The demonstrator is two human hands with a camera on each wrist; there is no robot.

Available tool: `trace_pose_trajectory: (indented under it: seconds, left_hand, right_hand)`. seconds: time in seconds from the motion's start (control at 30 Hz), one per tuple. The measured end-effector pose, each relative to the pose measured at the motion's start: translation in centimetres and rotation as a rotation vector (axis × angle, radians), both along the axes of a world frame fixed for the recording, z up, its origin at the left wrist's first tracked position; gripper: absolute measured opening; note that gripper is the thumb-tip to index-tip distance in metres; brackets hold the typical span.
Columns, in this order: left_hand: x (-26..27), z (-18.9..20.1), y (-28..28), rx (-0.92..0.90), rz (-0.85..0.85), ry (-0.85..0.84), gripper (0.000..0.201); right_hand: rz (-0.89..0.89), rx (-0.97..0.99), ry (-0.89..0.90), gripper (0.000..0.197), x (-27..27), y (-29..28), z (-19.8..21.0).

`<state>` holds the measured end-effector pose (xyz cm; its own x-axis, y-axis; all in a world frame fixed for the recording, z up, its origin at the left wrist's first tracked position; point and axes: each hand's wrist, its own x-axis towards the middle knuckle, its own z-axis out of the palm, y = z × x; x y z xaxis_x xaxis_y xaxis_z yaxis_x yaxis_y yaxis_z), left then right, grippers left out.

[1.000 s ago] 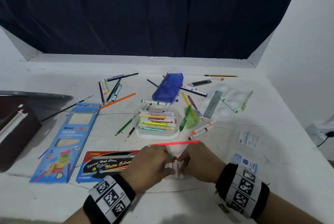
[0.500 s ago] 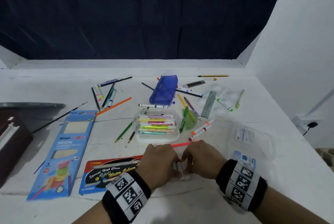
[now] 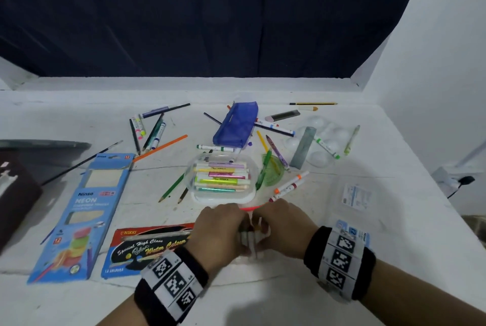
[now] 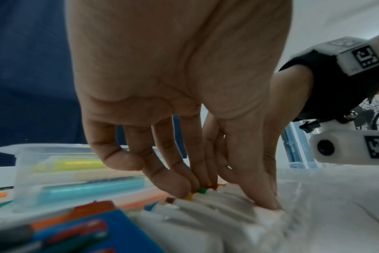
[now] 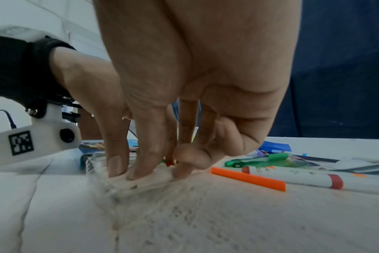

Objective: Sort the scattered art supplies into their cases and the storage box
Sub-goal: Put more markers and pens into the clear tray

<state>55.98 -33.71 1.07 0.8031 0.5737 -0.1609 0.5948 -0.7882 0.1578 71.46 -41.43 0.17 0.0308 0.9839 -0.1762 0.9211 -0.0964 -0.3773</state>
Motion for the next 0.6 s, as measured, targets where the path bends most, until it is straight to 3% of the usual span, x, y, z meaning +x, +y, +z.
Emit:
trace_pose_trajectory:
  seconds: [0.13, 0.3, 0.37, 0.5, 0.6]
  left_hand:
    - [0.0, 0.1, 0.1, -0.138, 0.104, -0.073, 0.04]
    - [3.0, 0.6, -0.7, -0.326, 0.176, -0.471, 0.011]
    - [5.3, 1.1, -1.1, -0.348, 0.157, -0.567, 0.002]
    - [9.9, 1.3, -0.9, -0.343, 0.148, -0.661, 0.019]
    - [12.7, 0.8, 0.0, -0.386, 0.19, -0.62, 0.022]
  right_hand:
    - [-0.022, 0.112, 0.184, 0.017, 2.8, -0.2, 1.5]
    - [-0.146, 0.303, 0.32, 0.005, 10.3, -0.6, 3.5]
    - [-0.177, 0.352, 0.311, 0.005, 14.0, 0.1, 4.1]
    - [-0.213, 0.359, 0.162, 0.01, 21.5, 3.3, 4.0]
    - [-0.192, 0.307, 0.067, 0.011, 26.7, 6.8, 3.3]
